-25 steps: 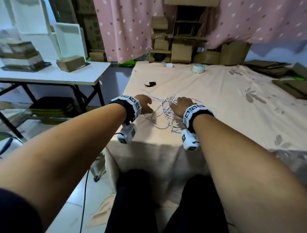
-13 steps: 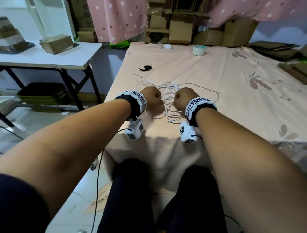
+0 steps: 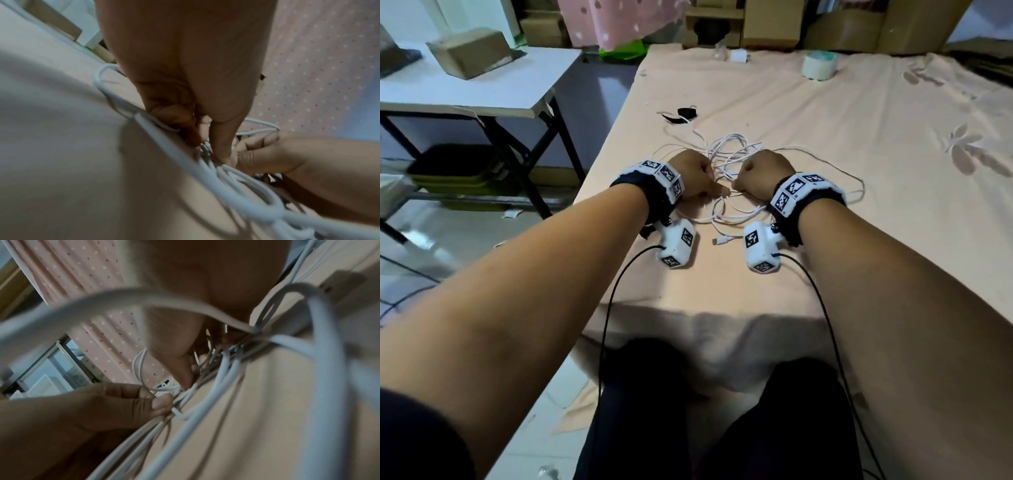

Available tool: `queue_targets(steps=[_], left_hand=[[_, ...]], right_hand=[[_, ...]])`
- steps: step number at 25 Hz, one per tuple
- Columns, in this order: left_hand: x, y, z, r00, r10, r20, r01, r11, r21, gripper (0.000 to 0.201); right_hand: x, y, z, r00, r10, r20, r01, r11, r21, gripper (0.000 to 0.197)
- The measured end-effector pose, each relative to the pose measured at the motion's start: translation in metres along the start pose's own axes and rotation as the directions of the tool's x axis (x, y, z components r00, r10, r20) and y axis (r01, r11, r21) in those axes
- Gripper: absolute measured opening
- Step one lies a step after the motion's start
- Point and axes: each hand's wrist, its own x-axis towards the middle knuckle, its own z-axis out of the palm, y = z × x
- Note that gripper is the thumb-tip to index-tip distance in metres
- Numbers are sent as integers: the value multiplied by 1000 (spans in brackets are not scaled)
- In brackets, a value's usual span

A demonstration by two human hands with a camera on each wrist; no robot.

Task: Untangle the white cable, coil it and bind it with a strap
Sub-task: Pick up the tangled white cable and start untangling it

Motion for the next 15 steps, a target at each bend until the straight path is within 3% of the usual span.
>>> queue_targets(steps=[3,9,11,13,15], left_hand=[[11,-11,-3,998,-50,-38,42,983,-181,35],[8,-16,2,998,-54,-33,34,892,-451,35],[5,-16,5,998,-26,-54,-5,859,-512,31],[0,-15,5,997,17,-72,-54,836,-545,26],[-1,-13,4,998,60,-28,-66,836,-544,22]], right_hand=[[14,0,0,999,7,52,-15,990,142,28],[30,14,2,996,50,-69,-25,947,322,36],[32,24,7,992,79,-102,-7,826,563,31],[32,33,13,985,90,-146,55,641,766,20],[30,36,13,986,49,-161,106,562,821,17]])
